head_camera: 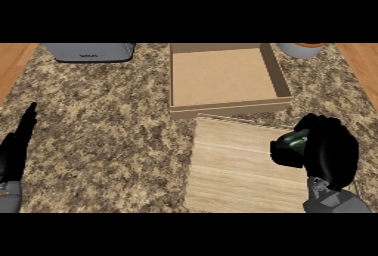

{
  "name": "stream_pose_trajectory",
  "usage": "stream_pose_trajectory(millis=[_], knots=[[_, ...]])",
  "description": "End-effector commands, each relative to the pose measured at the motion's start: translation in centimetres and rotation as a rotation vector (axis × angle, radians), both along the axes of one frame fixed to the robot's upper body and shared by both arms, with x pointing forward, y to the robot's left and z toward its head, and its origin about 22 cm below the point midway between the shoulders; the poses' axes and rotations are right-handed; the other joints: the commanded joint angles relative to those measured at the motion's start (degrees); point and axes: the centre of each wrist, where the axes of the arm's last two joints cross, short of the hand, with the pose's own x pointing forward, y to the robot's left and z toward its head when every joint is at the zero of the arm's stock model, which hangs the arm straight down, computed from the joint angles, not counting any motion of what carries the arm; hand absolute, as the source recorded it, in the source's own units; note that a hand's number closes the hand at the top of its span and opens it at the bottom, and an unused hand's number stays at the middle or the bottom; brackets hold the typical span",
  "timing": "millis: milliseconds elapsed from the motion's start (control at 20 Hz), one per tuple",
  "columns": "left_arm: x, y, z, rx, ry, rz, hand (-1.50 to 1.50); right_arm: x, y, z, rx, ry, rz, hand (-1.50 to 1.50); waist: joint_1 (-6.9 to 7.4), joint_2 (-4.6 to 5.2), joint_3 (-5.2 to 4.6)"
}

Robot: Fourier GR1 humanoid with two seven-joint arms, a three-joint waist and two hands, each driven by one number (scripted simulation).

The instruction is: Pick the eggplant from the tray and place it in the cardboard box

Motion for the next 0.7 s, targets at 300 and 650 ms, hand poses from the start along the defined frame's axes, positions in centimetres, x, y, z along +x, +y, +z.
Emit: stream_pose_trajectory(millis=[300,650], knots=[[0.9,-1.0,1.7,-0.017,-0.014,-0.029,0.0,1.9,4.5,6.9,-0.018,-0.189,0.145,1.5,1.38,0.51,0.11],[1.1,-1.0,1.4,0.0,-0.015,-0.041,0.0,7.9,7.3,9.9,0.171,-0.283,0.175,1.5,2.25,0.75,0.13]])
